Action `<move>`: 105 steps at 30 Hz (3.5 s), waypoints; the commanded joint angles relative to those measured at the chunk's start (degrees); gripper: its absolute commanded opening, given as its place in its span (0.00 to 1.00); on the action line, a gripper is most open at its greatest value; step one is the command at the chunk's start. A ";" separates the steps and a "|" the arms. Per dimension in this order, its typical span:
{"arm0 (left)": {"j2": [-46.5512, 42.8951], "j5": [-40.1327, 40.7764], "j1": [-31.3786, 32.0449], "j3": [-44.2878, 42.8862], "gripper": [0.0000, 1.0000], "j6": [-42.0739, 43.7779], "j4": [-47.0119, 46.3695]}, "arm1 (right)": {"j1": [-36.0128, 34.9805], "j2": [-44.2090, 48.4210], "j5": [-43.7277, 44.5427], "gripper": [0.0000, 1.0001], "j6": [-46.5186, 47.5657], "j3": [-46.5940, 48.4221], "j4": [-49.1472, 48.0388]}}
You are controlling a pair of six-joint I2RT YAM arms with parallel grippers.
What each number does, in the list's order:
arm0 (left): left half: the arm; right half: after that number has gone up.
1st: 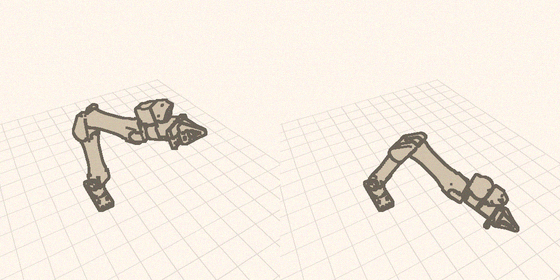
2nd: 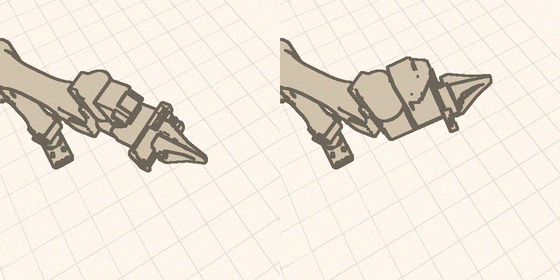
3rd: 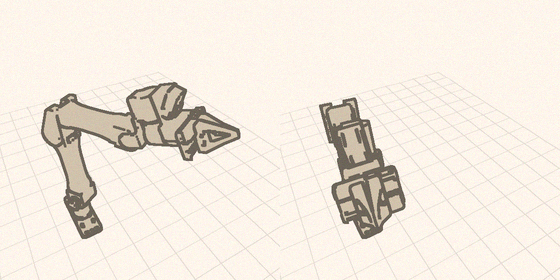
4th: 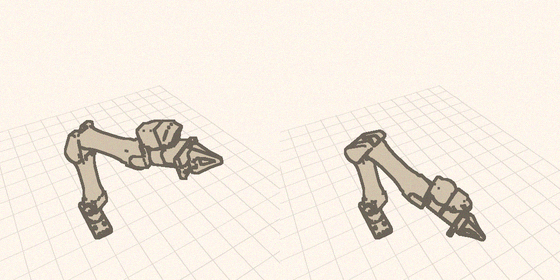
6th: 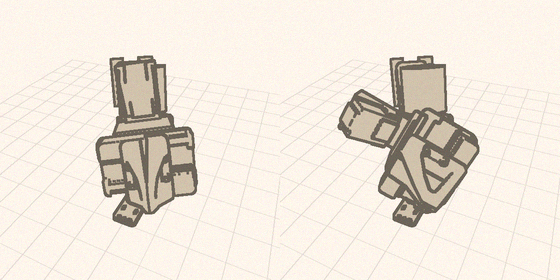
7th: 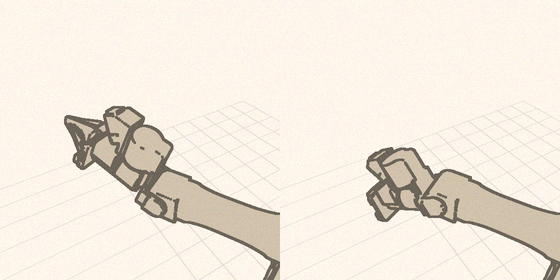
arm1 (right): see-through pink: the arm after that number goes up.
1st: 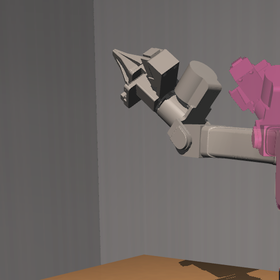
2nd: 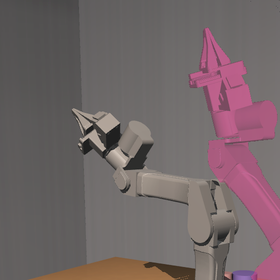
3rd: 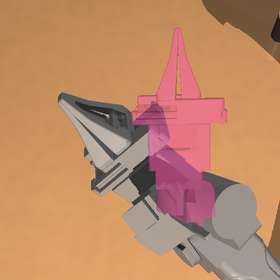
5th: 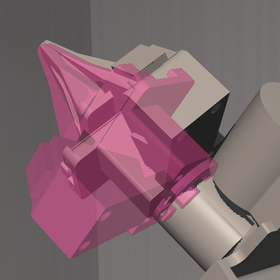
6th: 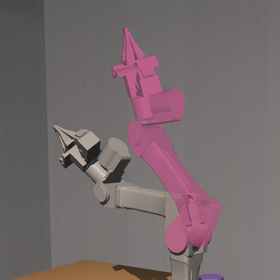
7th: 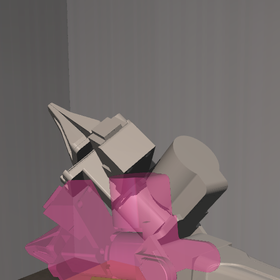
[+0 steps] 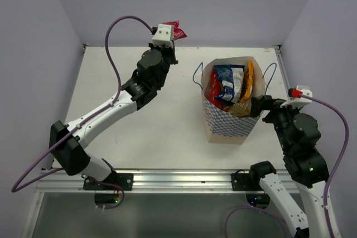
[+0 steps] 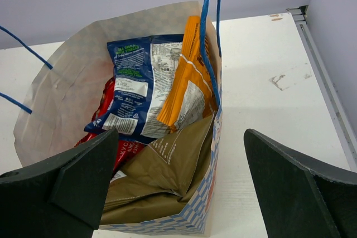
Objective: Place the snacks into the paper bag
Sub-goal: Place the snack in the paper bag, then reset both arms
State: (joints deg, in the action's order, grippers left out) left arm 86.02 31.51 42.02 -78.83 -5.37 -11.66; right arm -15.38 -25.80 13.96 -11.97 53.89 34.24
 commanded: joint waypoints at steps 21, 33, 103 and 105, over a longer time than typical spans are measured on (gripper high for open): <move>-3.76 -34.04 13.00 -4.05 0.00 13.80 3.56 | -0.27 0.66 1.16 0.98 0.10 0.69 -1.90; 5.73 -39.59 16.33 -11.70 0.00 14.59 15.79 | -0.27 1.28 1.95 0.99 0.10 0.69 -1.89; -48.27 35.18 18.80 25.63 1.00 11.61 4.02 | -0.27 12.77 15.38 0.99 5.90 4.92 4.96; -52.34 38.44 18.80 30.21 1.00 11.61 3.49 | -0.27 15.07 16.19 0.99 5.99 2.38 5.05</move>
State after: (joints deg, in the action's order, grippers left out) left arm 38.30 59.16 60.88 -52.88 5.91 -5.21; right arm -15.49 -13.65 26.22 -7.44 58.74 38.65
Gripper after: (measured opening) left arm 0.997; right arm 0.985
